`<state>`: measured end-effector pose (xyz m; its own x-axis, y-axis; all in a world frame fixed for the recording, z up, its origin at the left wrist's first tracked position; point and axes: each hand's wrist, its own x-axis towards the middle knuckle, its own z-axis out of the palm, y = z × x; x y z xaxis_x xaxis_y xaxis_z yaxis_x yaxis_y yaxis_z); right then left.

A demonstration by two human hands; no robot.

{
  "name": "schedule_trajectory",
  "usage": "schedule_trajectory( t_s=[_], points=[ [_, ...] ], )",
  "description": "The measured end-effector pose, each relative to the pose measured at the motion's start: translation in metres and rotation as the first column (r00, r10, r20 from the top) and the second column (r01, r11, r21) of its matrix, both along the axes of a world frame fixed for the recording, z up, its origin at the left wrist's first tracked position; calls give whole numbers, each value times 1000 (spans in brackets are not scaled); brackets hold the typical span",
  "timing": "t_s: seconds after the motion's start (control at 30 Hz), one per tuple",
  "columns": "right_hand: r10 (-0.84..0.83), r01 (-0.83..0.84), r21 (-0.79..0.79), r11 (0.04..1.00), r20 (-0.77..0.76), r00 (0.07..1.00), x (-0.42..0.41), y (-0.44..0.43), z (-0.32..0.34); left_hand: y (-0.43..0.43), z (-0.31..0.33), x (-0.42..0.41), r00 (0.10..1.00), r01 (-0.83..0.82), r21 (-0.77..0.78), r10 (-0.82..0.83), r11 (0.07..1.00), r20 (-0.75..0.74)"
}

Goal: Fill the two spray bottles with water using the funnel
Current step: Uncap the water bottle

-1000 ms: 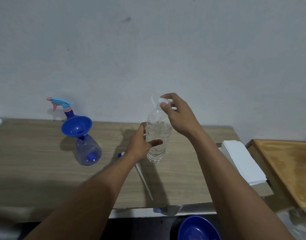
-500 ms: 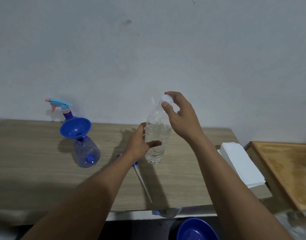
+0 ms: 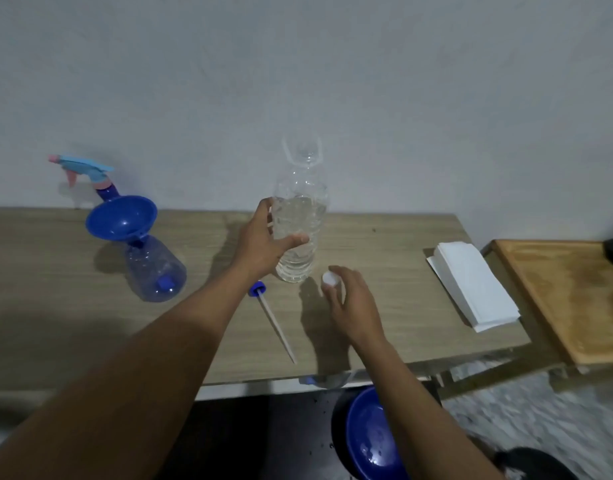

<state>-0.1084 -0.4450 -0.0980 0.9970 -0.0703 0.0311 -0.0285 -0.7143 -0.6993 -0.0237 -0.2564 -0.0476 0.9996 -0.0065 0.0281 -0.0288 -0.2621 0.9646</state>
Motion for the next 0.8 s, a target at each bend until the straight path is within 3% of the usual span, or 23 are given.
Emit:
schedule_trajectory(
  t_s=[0.1,0.37,0.63,0.8],
  points=[
    [49,-62,-115,991,-114,992,-6,3,-26,0,-2,-1,1000,-6,-7,6,1000,6],
    [96,-134,-268,954,-148,984,-17,5,-53,-2,-3,-6,1000,-30,-35,30,999,7],
    [105,-149,-254,956,-180,978,-12,3,-46,-6,-4,-11,998,-67,-7,67,998,10],
    [1,-4,-35,999,-87,996,-2,10,-20,1,-6,-21,997,-73,45,74,996,-16]
  ],
)
